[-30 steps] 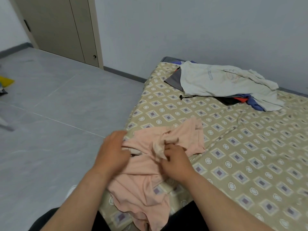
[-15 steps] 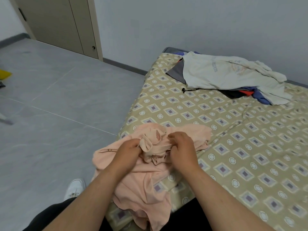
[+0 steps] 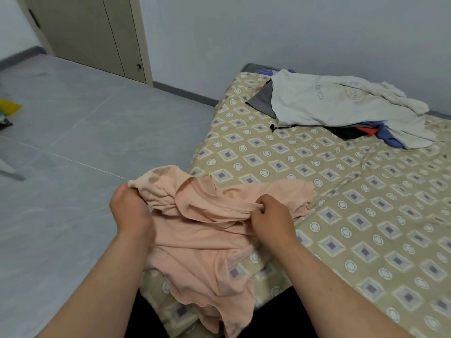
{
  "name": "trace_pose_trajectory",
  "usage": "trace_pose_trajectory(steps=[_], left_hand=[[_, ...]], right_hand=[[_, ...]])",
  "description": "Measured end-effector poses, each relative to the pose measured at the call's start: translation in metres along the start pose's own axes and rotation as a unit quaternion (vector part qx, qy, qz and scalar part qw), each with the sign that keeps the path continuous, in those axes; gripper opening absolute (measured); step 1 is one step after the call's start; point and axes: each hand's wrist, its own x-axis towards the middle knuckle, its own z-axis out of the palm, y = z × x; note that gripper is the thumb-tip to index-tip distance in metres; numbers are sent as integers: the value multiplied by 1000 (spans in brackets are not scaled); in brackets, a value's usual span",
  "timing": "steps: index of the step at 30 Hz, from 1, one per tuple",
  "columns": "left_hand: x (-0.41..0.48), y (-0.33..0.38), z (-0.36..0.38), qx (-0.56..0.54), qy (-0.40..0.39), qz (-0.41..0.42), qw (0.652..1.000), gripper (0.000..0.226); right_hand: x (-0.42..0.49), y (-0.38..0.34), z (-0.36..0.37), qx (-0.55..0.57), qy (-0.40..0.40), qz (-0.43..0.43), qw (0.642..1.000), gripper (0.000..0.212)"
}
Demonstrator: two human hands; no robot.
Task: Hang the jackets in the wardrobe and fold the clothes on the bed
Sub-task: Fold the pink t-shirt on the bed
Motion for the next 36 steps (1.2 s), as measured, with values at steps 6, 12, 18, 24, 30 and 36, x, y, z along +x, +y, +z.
trace_pose_trajectory(steps=[6, 12, 18, 24, 30, 36], left_hand=[[8, 9, -15, 104, 64, 208, 971, 30], [-19, -10, -3, 460, -336, 226, 790, 68], [-11, -9, -4, 469, -303, 217, 801, 32], [-8, 17, -1, 370, -161, 321, 857, 19], [-12, 40, 2, 271, -127, 265, 917, 24], [-28, 58, -19, 353, -222, 252, 873, 57]], right_hand=[[-1, -1, -1, 89, 54, -46, 994, 15], [1, 2, 0, 115, 90, -57, 988, 15], [5, -2, -7, 159, 146, -12, 976, 10], [8, 2, -3, 76, -13, -14, 997, 32], [6, 7, 5, -65, -125, -148, 979, 11], [-3, -1, -25, 104, 35, -51, 993, 26]])
